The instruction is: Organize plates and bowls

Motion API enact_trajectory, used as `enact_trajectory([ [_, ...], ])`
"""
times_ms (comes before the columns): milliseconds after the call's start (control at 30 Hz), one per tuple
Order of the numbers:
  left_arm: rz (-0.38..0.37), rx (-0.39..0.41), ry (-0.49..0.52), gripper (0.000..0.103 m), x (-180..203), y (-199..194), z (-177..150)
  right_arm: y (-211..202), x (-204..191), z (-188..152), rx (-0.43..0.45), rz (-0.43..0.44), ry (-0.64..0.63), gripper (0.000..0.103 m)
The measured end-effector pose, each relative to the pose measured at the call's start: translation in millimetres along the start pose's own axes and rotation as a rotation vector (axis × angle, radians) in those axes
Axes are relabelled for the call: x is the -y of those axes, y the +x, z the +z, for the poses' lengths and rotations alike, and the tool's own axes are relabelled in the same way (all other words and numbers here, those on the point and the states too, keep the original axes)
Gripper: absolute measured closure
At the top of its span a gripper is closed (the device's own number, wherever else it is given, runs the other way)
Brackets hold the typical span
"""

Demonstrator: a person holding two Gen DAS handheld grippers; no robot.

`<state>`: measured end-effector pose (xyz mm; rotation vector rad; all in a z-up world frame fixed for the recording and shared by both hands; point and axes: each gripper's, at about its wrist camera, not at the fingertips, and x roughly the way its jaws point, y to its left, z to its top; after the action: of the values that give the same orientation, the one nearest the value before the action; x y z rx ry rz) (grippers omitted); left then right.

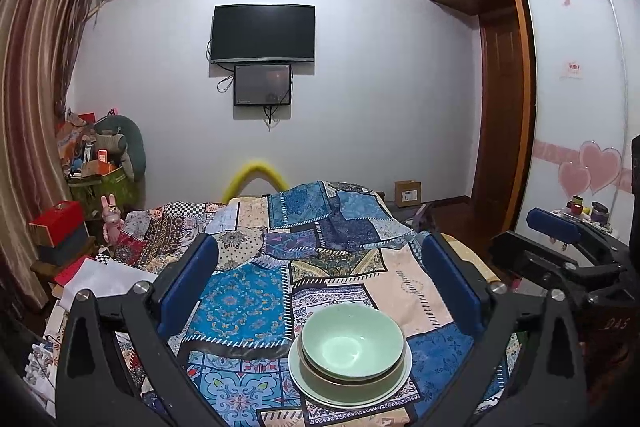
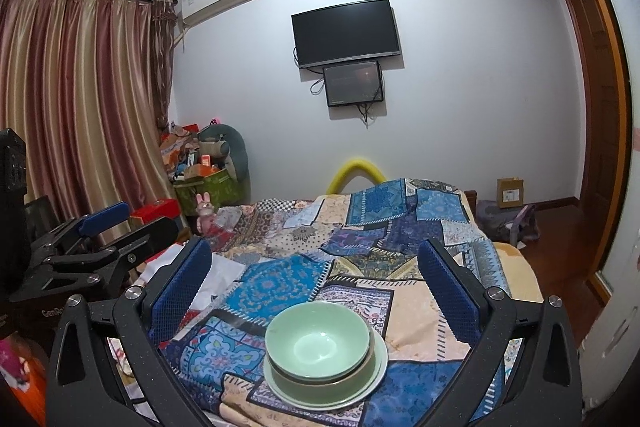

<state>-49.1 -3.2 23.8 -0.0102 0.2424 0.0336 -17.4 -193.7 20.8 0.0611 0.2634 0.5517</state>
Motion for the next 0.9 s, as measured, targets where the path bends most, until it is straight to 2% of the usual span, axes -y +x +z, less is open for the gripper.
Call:
enact_trajectory([
  [900,-0.022,-0.016,-0.007,0.0,0.3,7.8,-2.1,1.6,2.0,2.7,-0.005,-0.02,-0.023,0.0],
])
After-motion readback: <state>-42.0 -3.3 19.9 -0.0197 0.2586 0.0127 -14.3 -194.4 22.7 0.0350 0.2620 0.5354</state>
